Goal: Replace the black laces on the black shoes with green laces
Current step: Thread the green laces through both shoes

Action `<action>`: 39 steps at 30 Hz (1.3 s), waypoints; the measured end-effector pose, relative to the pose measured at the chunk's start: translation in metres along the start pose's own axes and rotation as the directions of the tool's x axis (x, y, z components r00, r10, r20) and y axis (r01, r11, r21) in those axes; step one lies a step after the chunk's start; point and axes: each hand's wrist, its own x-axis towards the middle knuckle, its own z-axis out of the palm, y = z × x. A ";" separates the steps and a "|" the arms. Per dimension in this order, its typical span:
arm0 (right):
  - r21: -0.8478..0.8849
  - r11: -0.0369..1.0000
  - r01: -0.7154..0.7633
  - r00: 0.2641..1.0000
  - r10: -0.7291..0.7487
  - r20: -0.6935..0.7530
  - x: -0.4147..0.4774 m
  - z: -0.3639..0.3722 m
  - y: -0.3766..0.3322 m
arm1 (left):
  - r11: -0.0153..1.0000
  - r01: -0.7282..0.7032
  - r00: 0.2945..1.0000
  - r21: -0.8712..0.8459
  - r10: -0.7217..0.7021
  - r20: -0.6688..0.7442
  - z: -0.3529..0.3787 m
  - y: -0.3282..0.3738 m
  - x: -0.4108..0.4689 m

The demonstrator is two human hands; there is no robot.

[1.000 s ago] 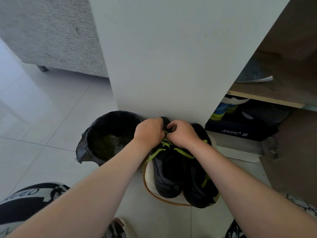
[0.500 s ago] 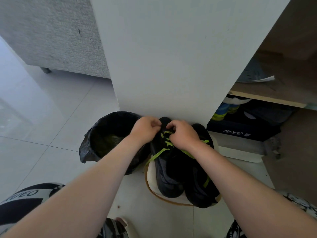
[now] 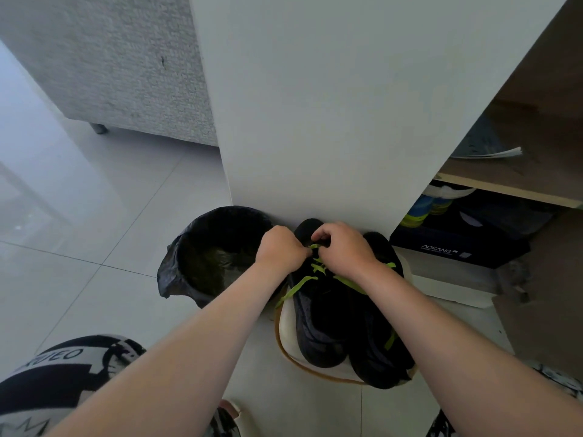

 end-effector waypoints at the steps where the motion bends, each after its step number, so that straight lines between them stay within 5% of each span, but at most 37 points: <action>1: -0.001 1.000 0.001 1.000 -0.001 -0.003 0.000 0.000 0.000 | 0.999 0.034 0.999 -0.018 -0.034 0.011 0.001 0.001 0.001; 7: -0.020 0.999 0.028 1.000 -0.028 0.013 -0.001 0.002 -0.001 | 0.968 0.234 0.969 -0.091 -0.225 0.103 0.002 0.007 0.002; 18: -0.023 1.000 -0.006 1.000 0.006 -0.018 0.001 0.009 0.002 | 0.839 0.416 0.905 -0.350 -0.347 0.245 -0.005 0.006 -0.004; 23: 0.053 0.999 -0.004 0.998 0.000 0.071 0.001 -0.001 0.006 | 0.937 0.227 0.962 -0.265 -0.174 0.210 -0.009 -0.005 -0.007; 28: 0.203 0.979 -0.027 0.986 -0.007 0.167 -0.015 -0.027 0.012 | 0.992 0.048 0.947 -0.117 -0.008 0.321 -0.018 0.002 -0.025; 32: 0.018 0.996 0.083 0.916 -0.084 0.393 -0.033 -0.028 0.012 | 0.995 -0.093 0.939 0.049 0.071 0.336 -0.016 0.003 -0.041; 39: -0.179 0.976 0.127 0.981 -0.096 0.170 -0.059 -0.026 0.008 | 0.981 -0.086 0.944 -0.172 0.136 0.301 -0.021 -0.008 -0.052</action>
